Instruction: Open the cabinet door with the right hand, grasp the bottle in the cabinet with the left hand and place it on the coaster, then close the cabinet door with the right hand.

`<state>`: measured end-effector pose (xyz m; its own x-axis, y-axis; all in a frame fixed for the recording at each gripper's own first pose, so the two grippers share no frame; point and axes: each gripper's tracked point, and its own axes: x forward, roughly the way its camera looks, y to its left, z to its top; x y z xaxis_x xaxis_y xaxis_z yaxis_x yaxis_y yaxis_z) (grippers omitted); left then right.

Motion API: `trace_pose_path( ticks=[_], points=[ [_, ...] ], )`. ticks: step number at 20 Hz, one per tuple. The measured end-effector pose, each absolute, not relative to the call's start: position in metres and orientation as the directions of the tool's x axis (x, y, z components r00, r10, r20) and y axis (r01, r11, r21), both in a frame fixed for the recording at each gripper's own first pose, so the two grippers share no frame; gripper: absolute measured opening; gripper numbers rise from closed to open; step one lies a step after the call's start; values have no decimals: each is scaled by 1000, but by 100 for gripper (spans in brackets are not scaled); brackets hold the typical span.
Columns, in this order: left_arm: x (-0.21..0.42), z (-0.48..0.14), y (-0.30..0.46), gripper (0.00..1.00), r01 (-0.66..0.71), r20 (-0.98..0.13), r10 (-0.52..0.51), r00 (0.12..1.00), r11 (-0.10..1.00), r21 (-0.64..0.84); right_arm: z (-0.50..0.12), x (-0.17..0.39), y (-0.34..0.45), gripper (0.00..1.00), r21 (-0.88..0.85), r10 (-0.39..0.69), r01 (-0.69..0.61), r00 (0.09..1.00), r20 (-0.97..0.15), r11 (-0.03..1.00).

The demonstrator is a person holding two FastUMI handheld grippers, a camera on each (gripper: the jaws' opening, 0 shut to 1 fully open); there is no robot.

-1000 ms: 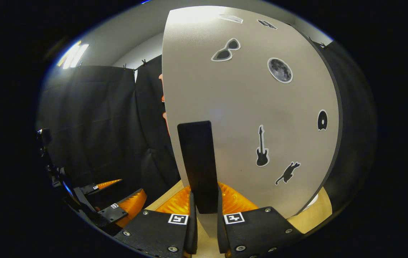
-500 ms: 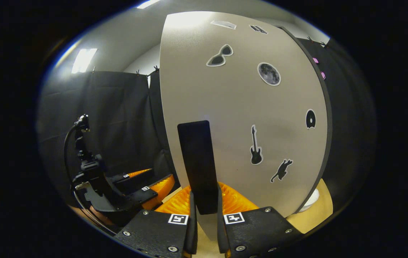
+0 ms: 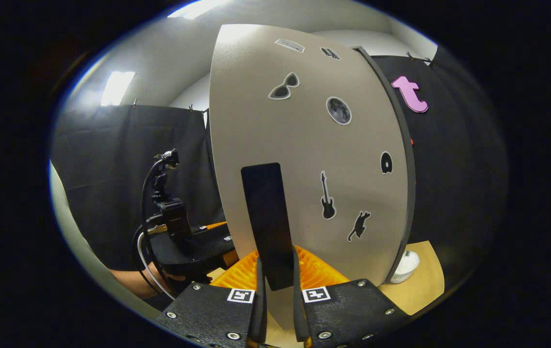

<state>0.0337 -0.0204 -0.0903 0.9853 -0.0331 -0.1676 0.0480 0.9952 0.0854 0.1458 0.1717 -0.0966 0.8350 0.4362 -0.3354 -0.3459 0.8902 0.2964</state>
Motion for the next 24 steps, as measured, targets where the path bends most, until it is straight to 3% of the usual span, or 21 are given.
trace_pose_path(
  ticks=[12, 21, 22, 24],
  points=[
    [73, -106, -83, 97, 111, -189, -102, 977, 993, 37, -93, 145, 143, 21, 254, 316, -237, 886, -340, 938],
    [148, -143, -131, 97, 142, -212, -134, 968, 990, 22, -93, 141, 117, 20, 256, 245, -163, 913, -327, 953],
    [158, -150, -133, 97, 134, -219, -127, 967, 991, 17, -93, 141, 112, 25, 252, 235, -155, 916, -326, 955],
    [179, -169, -135, 96, 111, -258, -106, 960, 994, 5, -93, 140, 105, 20, 241, 215, -139, 920, -327, 961]
  ],
)
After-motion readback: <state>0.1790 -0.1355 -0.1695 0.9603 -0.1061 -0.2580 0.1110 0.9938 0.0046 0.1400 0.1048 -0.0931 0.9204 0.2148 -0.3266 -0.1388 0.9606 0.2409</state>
